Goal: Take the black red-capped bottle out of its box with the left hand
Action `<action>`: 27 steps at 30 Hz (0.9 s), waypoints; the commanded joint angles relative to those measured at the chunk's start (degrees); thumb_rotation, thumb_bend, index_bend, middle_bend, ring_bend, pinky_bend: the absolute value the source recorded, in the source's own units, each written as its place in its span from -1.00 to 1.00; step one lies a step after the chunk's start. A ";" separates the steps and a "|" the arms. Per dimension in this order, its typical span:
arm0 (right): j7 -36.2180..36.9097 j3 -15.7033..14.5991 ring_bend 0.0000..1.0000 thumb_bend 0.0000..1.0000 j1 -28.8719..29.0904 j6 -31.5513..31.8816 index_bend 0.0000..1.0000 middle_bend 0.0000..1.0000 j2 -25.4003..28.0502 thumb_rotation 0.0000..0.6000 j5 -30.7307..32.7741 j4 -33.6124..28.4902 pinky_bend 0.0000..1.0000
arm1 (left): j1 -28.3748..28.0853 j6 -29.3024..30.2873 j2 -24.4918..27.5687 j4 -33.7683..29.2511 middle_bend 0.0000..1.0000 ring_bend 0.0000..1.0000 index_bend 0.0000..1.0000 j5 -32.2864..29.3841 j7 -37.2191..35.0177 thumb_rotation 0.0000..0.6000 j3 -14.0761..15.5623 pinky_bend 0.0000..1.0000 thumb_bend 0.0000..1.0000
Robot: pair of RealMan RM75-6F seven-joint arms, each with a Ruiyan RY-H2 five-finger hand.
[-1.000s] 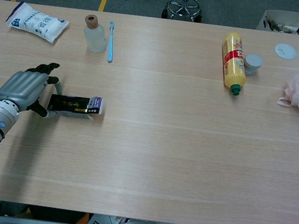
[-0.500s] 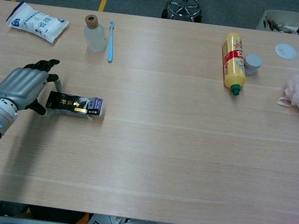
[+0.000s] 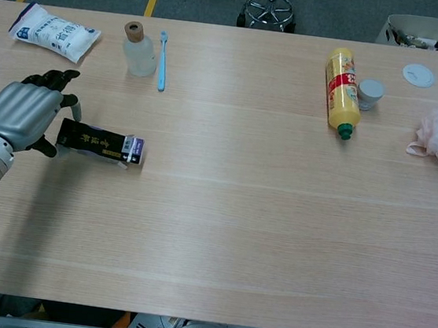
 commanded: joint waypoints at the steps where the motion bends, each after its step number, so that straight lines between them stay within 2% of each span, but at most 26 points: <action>1: -0.06 0.01 -0.65 -0.82 0.04 0.00 -0.19 -0.50 0.00 1.00 -0.03 -0.05 -0.31 | -0.03 1.11 0.75 -1.08 -0.95 -0.95 -0.03 1.03 1.87 1.00 0.31 -0.73 -0.65; 16: -0.31 0.04 -0.65 -0.82 0.11 0.03 -0.19 -0.50 0.04 1.00 -0.04 -0.36 -0.31 | -0.09 5.74 4.89 -6.50 -0.93 -0.94 -0.03 6.19 11.29 1.00 1.15 -0.73 -0.65; 27: -0.62 0.03 -0.65 -0.82 0.42 -0.19 -0.19 -0.50 -0.23 1.00 -0.20 -0.53 -0.31 | -1.54 4.02 13.95 -16.13 -0.94 -0.94 -0.03 5.70 21.89 1.00 1.70 -0.73 -0.65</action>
